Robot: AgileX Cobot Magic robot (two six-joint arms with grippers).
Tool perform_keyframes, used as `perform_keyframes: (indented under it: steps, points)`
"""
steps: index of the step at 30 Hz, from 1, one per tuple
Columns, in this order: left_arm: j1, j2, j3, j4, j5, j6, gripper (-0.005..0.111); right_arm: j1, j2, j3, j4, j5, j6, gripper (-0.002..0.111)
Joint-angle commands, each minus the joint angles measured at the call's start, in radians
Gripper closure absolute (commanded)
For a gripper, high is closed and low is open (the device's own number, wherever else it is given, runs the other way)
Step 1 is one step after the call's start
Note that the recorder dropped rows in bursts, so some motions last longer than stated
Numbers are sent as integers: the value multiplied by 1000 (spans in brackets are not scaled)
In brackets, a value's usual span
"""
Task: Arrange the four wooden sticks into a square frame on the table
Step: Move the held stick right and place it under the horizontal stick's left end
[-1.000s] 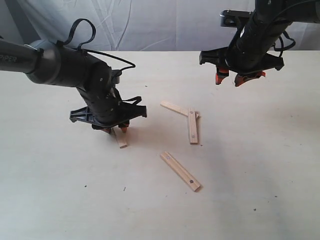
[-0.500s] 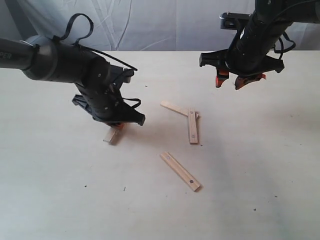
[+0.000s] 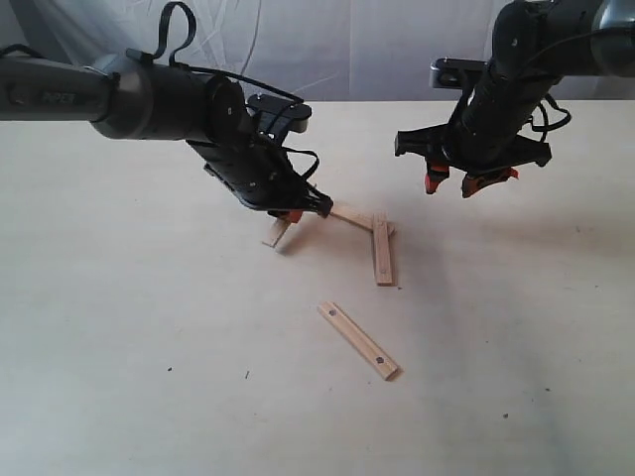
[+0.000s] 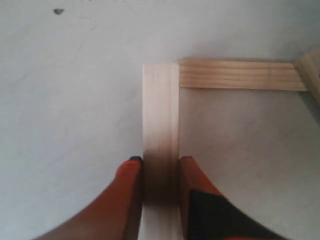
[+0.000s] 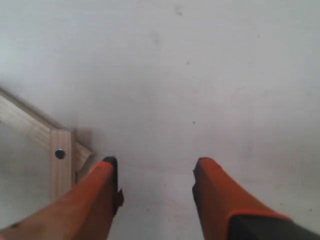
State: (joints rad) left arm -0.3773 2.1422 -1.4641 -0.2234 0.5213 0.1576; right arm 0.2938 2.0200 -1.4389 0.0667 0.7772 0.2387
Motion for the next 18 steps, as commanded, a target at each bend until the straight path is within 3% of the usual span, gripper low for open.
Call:
perform_keyframes:
  steps: [1,8,18]
  points:
    - [-28,40,-13,-79,-29,69,107,-18,1,-1,-13,-34,-8,61]
    - [-46,56,-13,-155,-88,168,107,-37,1,-1,-21,-32,-19,61]
    - [-44,86,-13,-180,-81,168,107,-37,1,-1,-13,-24,-26,61]
